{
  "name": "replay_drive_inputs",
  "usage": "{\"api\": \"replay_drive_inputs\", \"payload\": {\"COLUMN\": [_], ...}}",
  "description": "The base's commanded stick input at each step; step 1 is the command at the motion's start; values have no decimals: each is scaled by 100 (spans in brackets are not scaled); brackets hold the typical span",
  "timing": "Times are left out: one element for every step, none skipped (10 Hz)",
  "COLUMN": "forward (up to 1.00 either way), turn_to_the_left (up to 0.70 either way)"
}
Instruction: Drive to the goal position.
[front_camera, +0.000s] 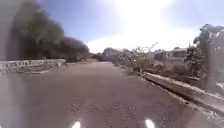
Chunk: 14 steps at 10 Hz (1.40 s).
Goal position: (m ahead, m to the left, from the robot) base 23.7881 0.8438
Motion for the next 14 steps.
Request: {"api": "replay_drive_inputs", "payload": {"forward": [50,50,50,50,50,50,50,50,50,50,50,50,50,50], "turn_to_the_left": [0,0,0,0,0,0,0,0,0,0,0,0,0,0]}}
